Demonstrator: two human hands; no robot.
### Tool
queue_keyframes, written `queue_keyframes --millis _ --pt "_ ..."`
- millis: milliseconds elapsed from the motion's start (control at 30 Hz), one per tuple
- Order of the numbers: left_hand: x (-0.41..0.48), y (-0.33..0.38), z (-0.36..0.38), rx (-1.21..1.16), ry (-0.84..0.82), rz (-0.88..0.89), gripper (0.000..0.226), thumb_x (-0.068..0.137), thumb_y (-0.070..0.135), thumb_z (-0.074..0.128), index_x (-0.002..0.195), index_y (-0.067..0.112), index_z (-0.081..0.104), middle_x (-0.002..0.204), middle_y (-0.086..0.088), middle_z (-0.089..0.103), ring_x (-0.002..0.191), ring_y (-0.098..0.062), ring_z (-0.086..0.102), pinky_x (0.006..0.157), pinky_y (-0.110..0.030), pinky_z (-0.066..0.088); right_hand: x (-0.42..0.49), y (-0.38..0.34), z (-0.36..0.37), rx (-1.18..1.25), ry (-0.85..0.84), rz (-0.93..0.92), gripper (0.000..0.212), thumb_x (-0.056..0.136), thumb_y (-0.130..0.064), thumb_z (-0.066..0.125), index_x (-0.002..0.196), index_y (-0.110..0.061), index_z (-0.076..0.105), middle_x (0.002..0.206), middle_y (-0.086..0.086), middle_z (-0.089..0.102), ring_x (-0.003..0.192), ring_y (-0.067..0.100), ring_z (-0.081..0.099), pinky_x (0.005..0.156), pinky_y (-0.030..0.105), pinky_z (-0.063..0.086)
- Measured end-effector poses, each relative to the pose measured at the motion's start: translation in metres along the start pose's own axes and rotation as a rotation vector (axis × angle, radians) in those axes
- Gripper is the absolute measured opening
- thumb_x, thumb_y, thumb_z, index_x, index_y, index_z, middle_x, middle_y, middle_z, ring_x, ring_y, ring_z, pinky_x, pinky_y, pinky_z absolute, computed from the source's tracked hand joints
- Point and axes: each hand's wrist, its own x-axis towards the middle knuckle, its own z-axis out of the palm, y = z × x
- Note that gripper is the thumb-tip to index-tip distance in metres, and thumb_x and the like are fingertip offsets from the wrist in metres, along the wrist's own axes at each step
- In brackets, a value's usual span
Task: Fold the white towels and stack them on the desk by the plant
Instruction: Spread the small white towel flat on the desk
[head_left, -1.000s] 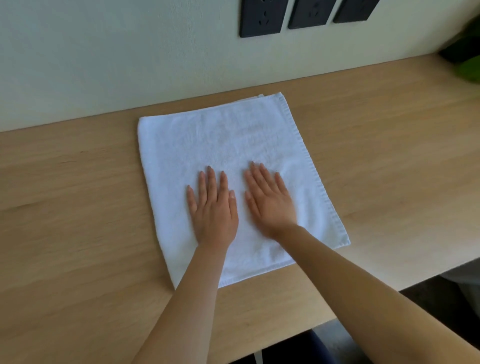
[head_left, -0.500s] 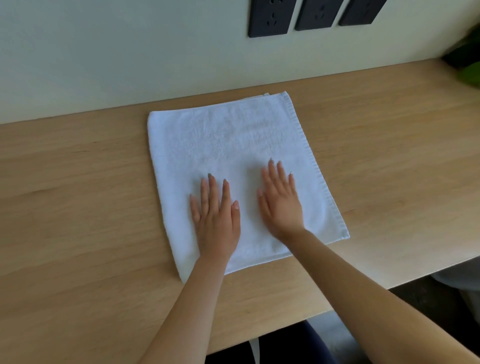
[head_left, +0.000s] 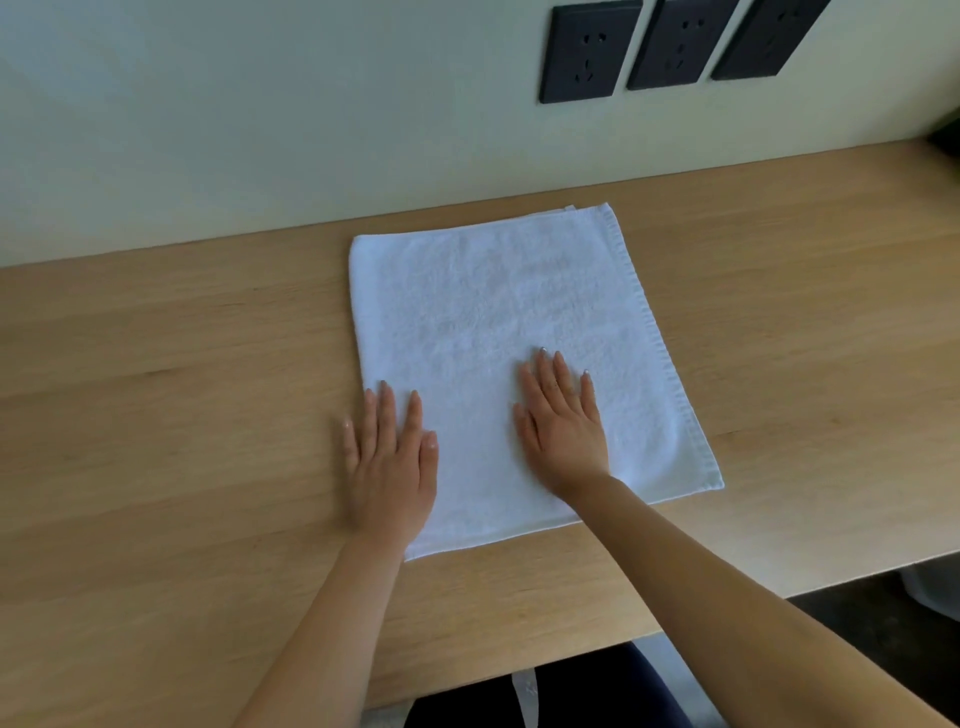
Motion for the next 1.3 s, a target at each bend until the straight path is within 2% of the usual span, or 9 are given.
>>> queue_keyframes --millis 167,367,567,700,767,833,967,1100,1300 --pt "0.071 0.035 -0.006 -0.027 -0.012 0.195 0.054 0.098 0.044 0.024 0.146 0.024 0.037 0.156 -0.013 0.025 0.146 -0.026 0.014 0.116 -0.049 0.000 0.000 -0.026 0.000 0.165 0.033 0.326 0.074 0.087 -0.057 0.002 0.153 -0.023 0.002 0.159 0.011 -0.016 0.140 0.028 -0.030 0.108 0.038 -0.030" --pt "0.151 0.049 0.005 0.067 -0.143 0.382 0.065 0.089 0.056 0.000 0.149 0.042 0.020 0.161 0.000 0.006 0.148 -0.019 -0.002 0.114 -0.046 -0.011 0.011 -0.015 0.013 -0.025 0.110 0.403 0.068 0.094 -0.059 0.016 0.151 -0.023 0.024 0.158 0.018 0.004 0.146 0.034 -0.006 0.115 0.044 -0.013" --pt "0.125 0.060 0.007 0.037 -0.136 0.056 0.054 0.096 0.052 0.007 0.150 0.043 0.007 0.161 -0.001 -0.003 0.148 -0.023 -0.006 0.111 -0.061 -0.008 0.030 0.019 -0.001 -0.112 -0.006 0.132 0.066 0.094 -0.061 0.012 0.153 -0.031 0.010 0.160 0.011 -0.001 0.147 0.031 -0.010 0.117 0.046 -0.008" --pt "0.087 0.080 -0.007 0.085 -0.234 -0.229 0.060 0.098 0.054 0.012 0.152 0.031 0.001 0.160 -0.016 -0.003 0.146 -0.037 -0.002 0.109 -0.068 0.000 0.062 0.052 -0.015 -0.164 -0.087 -0.251 0.064 0.096 -0.060 0.011 0.151 -0.028 0.022 0.159 0.012 0.014 0.147 0.032 0.007 0.117 0.049 0.005" --pt "0.067 0.089 -0.021 0.171 -0.348 -0.283 0.067 0.096 0.058 0.011 0.153 0.025 0.000 0.156 -0.023 0.008 0.141 -0.043 0.011 0.108 -0.067 0.005 0.081 0.071 -0.026 -0.255 -0.161 -0.481 0.062 0.098 -0.057 0.014 0.153 -0.029 0.016 0.161 0.009 0.006 0.148 0.029 0.001 0.118 0.048 0.004" --pt "0.057 0.093 -0.037 0.215 -0.392 -0.282 0.064 0.097 0.057 0.018 0.150 0.023 0.017 0.146 -0.021 0.027 0.132 -0.039 0.026 0.108 -0.062 0.013 0.095 0.084 -0.035 -0.307 -0.207 -0.562 0.063 0.097 -0.057 0.015 0.154 -0.029 0.008 0.161 0.006 -0.005 0.148 0.025 -0.010 0.119 0.046 -0.002" --pt "0.069 0.084 -0.041 -0.045 -0.041 -0.234 0.042 0.094 0.047 0.038 0.118 0.021 0.060 0.128 -0.018 0.046 0.119 -0.035 0.038 0.100 -0.048 0.023 0.086 0.066 -0.036 -0.066 -0.075 -0.266 0.063 0.095 -0.048 0.018 0.153 -0.023 0.012 0.160 0.004 -0.004 0.147 0.027 -0.013 0.119 0.048 -0.005" --pt "0.076 0.080 -0.013 -0.136 -0.102 -0.080 0.052 0.097 0.054 0.017 0.148 0.046 0.016 0.161 -0.005 -0.004 0.147 -0.027 -0.010 0.111 -0.049 -0.017 0.054 0.018 -0.014 0.183 0.021 -0.021 0.059 0.096 -0.043 0.016 0.152 -0.022 0.017 0.159 0.000 0.001 0.147 0.023 -0.010 0.119 0.043 -0.007" --pt "0.062 0.062 0.014 0.004 -0.011 0.033 0.053 0.097 0.052 0.019 0.148 0.039 0.028 0.158 -0.007 0.020 0.147 -0.031 0.012 0.115 -0.058 0.007 0.035 0.016 -0.003 -0.055 -0.022 -0.116 0.055 0.100 -0.048 0.013 0.152 -0.030 0.021 0.161 -0.001 0.007 0.148 0.015 -0.002 0.120 0.042 -0.002"
